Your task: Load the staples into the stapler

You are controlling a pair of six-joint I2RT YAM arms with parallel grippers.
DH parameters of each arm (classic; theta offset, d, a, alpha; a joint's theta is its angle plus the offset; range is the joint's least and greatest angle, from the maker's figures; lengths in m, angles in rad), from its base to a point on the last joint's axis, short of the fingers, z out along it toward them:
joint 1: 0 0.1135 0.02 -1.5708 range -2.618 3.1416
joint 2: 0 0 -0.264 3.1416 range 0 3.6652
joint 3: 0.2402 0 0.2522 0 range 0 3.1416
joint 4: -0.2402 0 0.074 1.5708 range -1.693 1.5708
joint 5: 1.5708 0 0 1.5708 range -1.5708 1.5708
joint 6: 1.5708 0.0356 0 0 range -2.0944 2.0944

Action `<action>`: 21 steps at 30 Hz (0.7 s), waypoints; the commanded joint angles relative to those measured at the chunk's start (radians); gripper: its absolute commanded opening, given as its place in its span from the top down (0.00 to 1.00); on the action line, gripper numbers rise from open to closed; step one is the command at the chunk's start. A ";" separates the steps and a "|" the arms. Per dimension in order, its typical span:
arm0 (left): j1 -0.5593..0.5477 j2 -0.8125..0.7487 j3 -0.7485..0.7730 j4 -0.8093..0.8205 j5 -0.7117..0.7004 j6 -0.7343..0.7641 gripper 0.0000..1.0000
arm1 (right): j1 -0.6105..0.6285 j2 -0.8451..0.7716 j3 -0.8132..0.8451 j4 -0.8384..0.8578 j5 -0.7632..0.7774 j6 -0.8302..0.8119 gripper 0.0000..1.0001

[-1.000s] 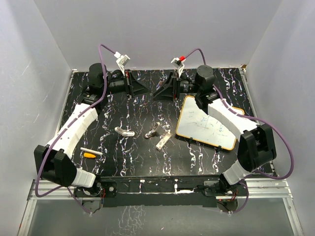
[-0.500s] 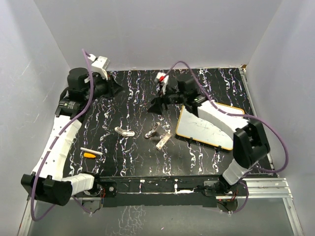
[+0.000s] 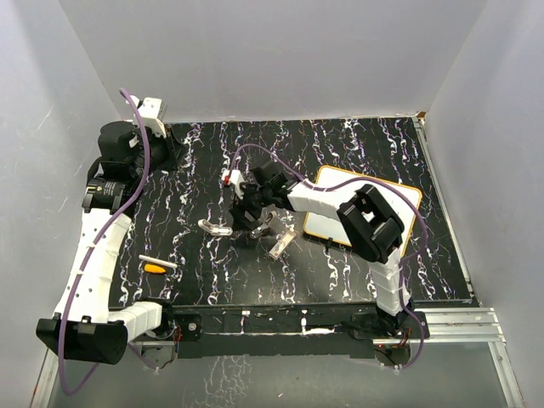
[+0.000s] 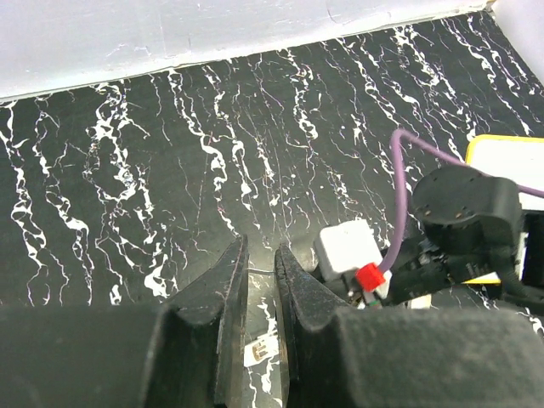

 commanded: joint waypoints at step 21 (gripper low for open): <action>0.030 -0.025 -0.013 0.025 0.056 0.001 1.00 | 0.138 0.038 -0.030 0.053 0.033 -0.018 0.41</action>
